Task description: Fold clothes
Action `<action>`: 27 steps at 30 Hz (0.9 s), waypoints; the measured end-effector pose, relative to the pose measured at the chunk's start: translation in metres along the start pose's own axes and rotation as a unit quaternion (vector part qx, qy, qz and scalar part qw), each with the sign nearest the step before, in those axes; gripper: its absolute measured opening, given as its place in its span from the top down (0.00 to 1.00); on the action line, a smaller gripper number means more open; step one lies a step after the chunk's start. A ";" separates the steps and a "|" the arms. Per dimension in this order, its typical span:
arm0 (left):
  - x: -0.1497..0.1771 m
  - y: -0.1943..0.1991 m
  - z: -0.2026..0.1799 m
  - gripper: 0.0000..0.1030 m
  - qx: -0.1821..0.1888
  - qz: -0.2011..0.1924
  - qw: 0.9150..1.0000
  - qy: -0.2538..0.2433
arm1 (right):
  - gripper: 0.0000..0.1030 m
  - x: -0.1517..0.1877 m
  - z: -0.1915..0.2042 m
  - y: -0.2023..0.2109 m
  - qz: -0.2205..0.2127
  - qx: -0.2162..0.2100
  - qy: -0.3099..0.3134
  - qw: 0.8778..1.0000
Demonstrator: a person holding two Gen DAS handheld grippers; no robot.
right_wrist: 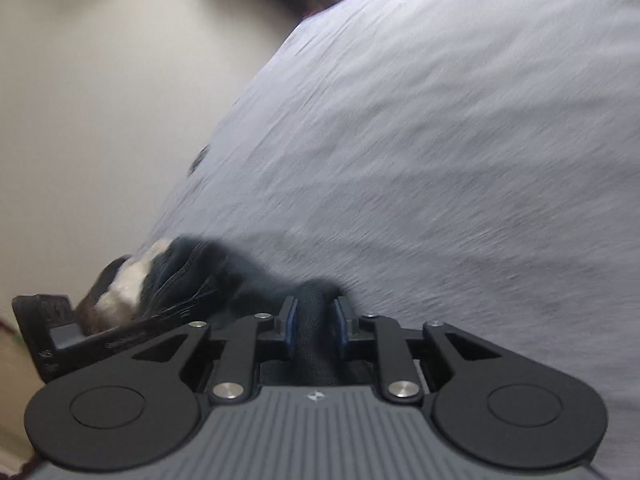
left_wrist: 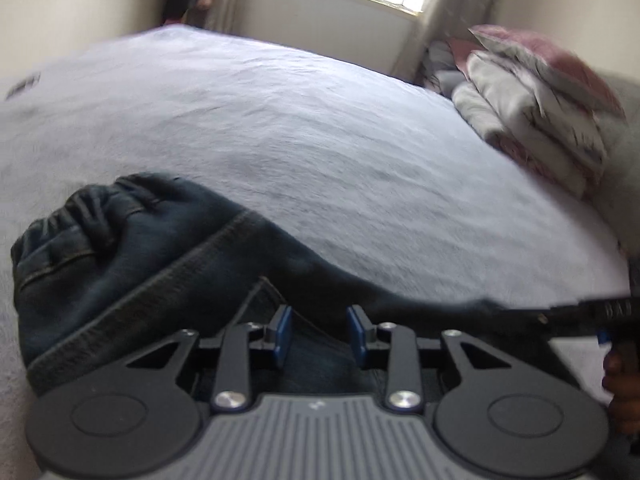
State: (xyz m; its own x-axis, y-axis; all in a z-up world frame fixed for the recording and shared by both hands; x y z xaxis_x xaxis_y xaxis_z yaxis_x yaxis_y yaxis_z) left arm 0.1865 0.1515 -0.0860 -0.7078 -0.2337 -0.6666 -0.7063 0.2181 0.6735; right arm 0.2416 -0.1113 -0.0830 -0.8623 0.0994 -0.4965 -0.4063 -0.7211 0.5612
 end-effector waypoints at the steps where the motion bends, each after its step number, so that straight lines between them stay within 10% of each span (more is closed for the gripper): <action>1: 0.000 0.001 0.001 0.68 0.002 0.000 1.000 0.008 | 0.77 -0.002 -0.004 0.011 -0.010 0.008 -0.007 1.000; 10: 0.017 0.010 -0.054 0.68 0.063 -0.012 0.996 -0.062 | 0.62 0.034 0.015 0.073 -0.054 0.085 0.078 0.992; 19: 0.021 0.010 -0.068 0.65 0.062 -0.033 0.991 -0.117 | 0.62 0.099 0.062 0.048 -0.074 0.192 0.264 0.942; 27: 0.021 0.002 -0.098 0.66 0.095 -0.019 0.987 -0.126 | 0.61 0.095 0.005 0.066 -0.088 0.274 0.229 0.930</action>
State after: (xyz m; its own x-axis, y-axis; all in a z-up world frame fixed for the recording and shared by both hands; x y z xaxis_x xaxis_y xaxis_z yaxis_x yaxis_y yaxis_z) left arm 0.1714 0.0544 -0.0672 -0.6443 -0.0078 -0.7647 -0.7052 0.3927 0.5903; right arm 0.1314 -0.1461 -0.0896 -0.5993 -0.2106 -0.7723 -0.7303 -0.2515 0.6352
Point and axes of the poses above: each gripper's, at about its wrist camera, not at the fingertips, and y roughly against the way its jaws point, z to its left, x to its underside, the point moved 8 cm from there along -y, roughly the way its jaws point, and after that the axes turned 2 degrees about z, right-handed, at the moved point
